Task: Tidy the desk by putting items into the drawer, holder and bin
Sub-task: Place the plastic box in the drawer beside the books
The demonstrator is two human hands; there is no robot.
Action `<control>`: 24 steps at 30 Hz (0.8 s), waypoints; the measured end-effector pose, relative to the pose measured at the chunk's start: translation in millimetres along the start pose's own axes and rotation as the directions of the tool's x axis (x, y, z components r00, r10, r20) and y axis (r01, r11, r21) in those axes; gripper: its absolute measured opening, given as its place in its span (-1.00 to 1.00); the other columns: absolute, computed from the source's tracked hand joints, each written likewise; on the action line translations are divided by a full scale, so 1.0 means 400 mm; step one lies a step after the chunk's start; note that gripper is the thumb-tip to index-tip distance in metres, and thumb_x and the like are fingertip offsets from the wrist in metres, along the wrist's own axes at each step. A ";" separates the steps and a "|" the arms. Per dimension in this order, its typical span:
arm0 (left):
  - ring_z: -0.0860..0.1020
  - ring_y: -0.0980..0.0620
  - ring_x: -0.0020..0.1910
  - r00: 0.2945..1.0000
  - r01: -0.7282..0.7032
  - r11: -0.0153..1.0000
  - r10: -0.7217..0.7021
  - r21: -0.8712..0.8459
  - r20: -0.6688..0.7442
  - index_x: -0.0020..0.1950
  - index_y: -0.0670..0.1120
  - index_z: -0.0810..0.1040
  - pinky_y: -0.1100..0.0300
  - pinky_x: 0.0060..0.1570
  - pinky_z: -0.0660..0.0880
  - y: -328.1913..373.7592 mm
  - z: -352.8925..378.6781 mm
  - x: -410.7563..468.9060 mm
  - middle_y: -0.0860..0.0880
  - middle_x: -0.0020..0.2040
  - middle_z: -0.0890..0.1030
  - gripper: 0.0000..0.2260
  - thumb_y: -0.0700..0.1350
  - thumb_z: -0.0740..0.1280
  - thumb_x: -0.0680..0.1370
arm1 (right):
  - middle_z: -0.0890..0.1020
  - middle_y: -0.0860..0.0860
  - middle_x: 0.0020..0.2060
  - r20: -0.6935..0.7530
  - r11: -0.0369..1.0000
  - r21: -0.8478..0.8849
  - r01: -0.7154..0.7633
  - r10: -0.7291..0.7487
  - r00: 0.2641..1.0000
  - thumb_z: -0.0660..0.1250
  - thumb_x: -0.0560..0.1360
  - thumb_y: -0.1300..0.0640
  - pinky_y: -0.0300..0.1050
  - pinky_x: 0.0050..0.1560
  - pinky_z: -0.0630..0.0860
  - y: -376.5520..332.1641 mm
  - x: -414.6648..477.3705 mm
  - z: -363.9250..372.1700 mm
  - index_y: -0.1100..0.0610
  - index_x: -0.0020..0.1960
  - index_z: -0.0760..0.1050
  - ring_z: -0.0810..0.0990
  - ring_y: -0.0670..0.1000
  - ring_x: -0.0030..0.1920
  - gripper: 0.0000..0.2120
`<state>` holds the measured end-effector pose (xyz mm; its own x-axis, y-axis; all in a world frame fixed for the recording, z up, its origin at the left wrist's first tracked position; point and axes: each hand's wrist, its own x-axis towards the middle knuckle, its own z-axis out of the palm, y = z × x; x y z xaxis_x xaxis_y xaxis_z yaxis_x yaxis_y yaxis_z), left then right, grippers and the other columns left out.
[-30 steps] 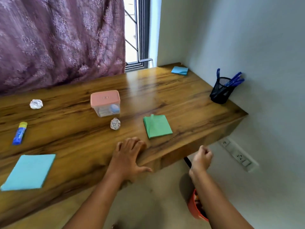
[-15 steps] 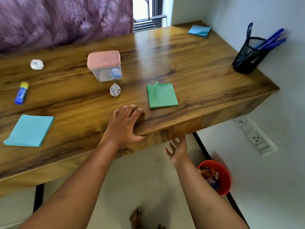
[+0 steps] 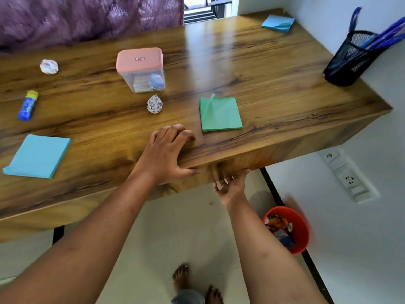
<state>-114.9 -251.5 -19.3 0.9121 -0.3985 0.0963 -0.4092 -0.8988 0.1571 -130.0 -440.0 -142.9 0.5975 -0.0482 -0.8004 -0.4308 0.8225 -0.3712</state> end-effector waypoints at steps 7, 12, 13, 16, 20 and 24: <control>0.25 -0.03 0.36 1.000 -0.006 1.000 0.006 -0.010 -0.011 0.35 0.10 0.27 -0.07 0.35 0.18 -0.001 0.003 0.001 0.01 0.34 0.30 -0.24 0.46 0.23 0.27 | 0.35 0.01 0.44 0.054 1.000 0.001 -0.003 0.003 0.999 -0.09 0.44 -0.47 0.04 0.18 0.41 0.002 -0.002 -0.023 -0.02 0.48 0.22 0.37 0.05 0.40 -0.22; 0.24 -0.05 0.37 1.000 -0.004 1.000 0.003 -0.010 -0.009 0.37 0.08 0.28 -0.09 0.36 0.17 0.002 0.000 0.001 0.00 0.36 0.30 -0.21 0.48 0.20 0.26 | 0.31 0.03 0.46 0.062 1.000 0.006 0.001 -0.002 0.998 -0.08 0.44 -0.47 0.06 0.20 0.40 0.002 -0.003 -0.026 -0.02 0.51 0.16 0.34 0.06 0.42 -0.20; 0.24 -0.04 0.37 1.000 -0.001 1.000 0.001 -0.014 -0.008 0.37 0.08 0.28 -0.09 0.37 0.17 0.002 -0.002 0.001 0.00 0.36 0.30 -0.20 0.49 0.20 0.25 | 0.31 0.03 0.46 0.055 1.000 0.010 0.005 -0.005 0.998 -0.07 0.44 -0.47 0.05 0.20 0.40 0.006 -0.004 -0.029 -0.02 0.51 0.16 0.34 0.07 0.42 -0.20; 0.24 -0.01 0.37 1.000 0.005 0.999 -0.006 -0.046 -0.018 0.36 0.10 0.30 -0.08 0.37 0.17 0.001 -0.003 -0.001 0.02 0.35 0.31 -0.19 0.53 0.18 0.25 | 0.28 0.03 0.48 0.012 1.000 0.020 0.016 -0.017 1.000 -0.03 0.42 -0.48 0.03 0.17 0.42 0.026 -0.013 -0.055 -0.03 0.52 0.14 0.32 0.07 0.43 -0.19; 0.24 -0.03 0.38 1.000 0.015 0.999 -0.015 -0.036 -0.013 0.36 0.11 0.31 -0.10 0.36 0.16 0.002 -0.002 0.002 0.02 0.35 0.30 -0.18 0.54 0.17 0.23 | 0.32 0.03 0.45 -0.075 1.000 0.010 0.011 -0.011 0.997 -0.05 0.42 -0.49 0.02 0.12 0.42 0.048 -0.041 -0.124 -0.05 0.52 0.12 0.33 0.08 0.42 -0.20; 0.25 -0.05 0.38 1.000 0.008 1.000 -0.008 -0.018 -0.021 0.36 0.09 0.32 -0.11 0.34 0.18 0.004 -0.005 0.002 0.00 0.35 0.31 -0.17 0.53 0.16 0.23 | 0.40 -0.01 0.39 -0.154 0.995 -0.064 0.081 -0.090 0.984 -0.07 0.54 -0.35 0.08 0.30 0.35 0.049 -0.100 -0.184 -0.04 0.46 0.22 0.38 0.08 0.39 -0.38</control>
<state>-114.9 -252.8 -17.2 0.9148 -0.3870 0.1159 -0.4024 -0.8984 0.1759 -212.0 -463.7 -152.6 0.5226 -0.2091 -0.8266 -0.4232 0.7780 -0.4644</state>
